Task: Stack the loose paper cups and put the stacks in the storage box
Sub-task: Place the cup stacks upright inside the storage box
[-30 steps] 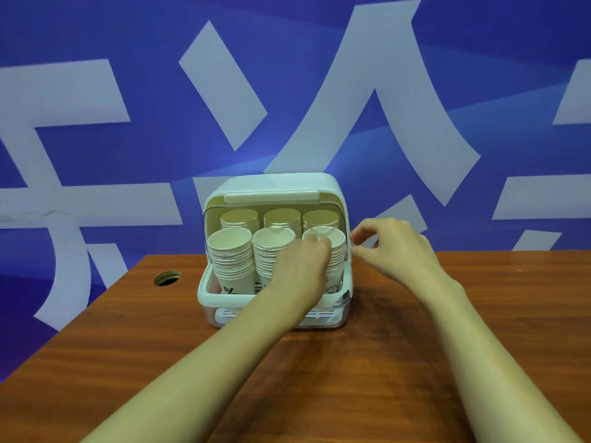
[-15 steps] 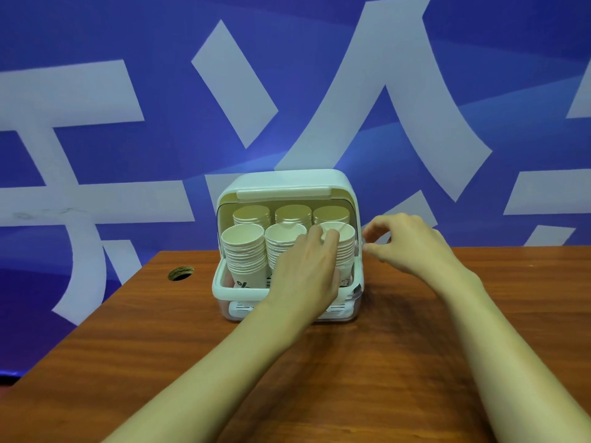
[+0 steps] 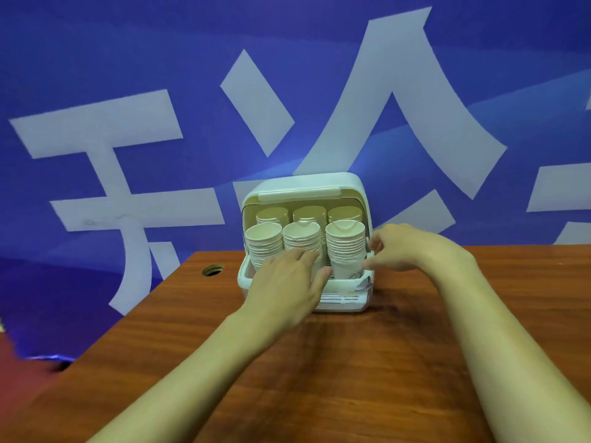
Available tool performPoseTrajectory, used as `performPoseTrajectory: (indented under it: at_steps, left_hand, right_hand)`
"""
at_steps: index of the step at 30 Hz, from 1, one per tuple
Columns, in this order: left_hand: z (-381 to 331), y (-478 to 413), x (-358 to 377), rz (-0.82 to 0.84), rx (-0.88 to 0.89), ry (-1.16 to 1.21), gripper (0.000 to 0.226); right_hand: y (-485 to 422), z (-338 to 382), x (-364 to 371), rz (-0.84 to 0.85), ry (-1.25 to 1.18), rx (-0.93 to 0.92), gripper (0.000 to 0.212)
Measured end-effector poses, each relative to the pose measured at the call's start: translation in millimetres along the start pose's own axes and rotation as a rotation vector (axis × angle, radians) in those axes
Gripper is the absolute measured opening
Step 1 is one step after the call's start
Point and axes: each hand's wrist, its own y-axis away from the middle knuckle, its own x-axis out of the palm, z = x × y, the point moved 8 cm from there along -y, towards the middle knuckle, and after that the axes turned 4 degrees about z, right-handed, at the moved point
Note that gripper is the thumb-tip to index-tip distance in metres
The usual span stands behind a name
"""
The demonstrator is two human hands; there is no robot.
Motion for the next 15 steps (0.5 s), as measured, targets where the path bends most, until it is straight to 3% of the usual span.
performPoseTrajectory:
  at_steps: [15]
  left_hand:
    - [3, 46, -46, 0.038, -0.076, -0.123, 0.053]
  right_hand:
    - [36, 25, 3, 0.074, 0.089, -0.039, 0.057]
